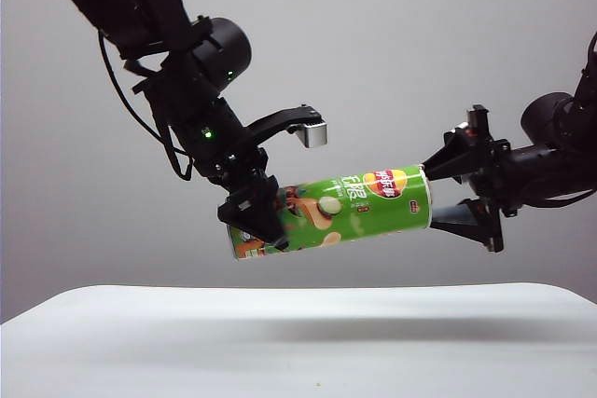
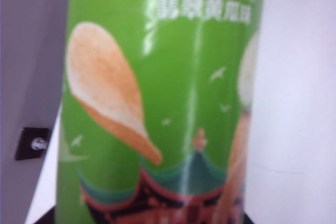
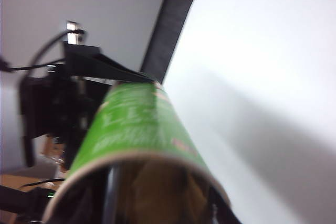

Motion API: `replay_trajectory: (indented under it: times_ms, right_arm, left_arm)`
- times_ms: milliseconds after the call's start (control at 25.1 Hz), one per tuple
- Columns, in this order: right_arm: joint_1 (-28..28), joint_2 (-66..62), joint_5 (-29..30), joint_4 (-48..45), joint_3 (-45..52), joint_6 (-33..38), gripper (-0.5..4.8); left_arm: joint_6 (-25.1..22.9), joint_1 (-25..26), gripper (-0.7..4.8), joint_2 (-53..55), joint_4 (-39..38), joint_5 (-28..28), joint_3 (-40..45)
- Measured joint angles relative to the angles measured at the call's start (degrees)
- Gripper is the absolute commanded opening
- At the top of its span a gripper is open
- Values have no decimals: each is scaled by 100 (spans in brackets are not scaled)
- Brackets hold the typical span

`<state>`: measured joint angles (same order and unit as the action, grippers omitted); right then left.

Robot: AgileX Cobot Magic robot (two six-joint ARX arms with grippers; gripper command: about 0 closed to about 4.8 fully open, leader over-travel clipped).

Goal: Pick up the green tub of chips from the desk, push the transparent container that's holding the chips and has slipped out back in, and finally put the chips back on the desk.

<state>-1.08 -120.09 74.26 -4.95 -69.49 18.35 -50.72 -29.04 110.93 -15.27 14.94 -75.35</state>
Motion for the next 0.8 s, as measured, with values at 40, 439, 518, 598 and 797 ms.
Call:
replay_trajectory:
  times_ms: [40, 439, 518, 598, 797]
  right_arm:
    - [103, 0, 85, 26, -2, 7, 288]
    - [907, 111, 636, 310, -48, 31, 52]
    - [793, 317, 614, 605, -26, -553, -7]
    - [603, 702, 48, 1062, -28, -1386, -9]
    - [107, 1545, -2273, 1823, -72, -2977, -9]
  left_arm:
    - [-4, 11, 285, 0, 2, 13, 0]
    - [-232, 625, 285, 37, -404, -227, -22]
    - [-212, 704, 285, 92, -485, -201, -22]
    - [-177, 763, 285, 162, -654, -142, -22]
    - [-151, 831, 285, 345, -957, -144, -20]
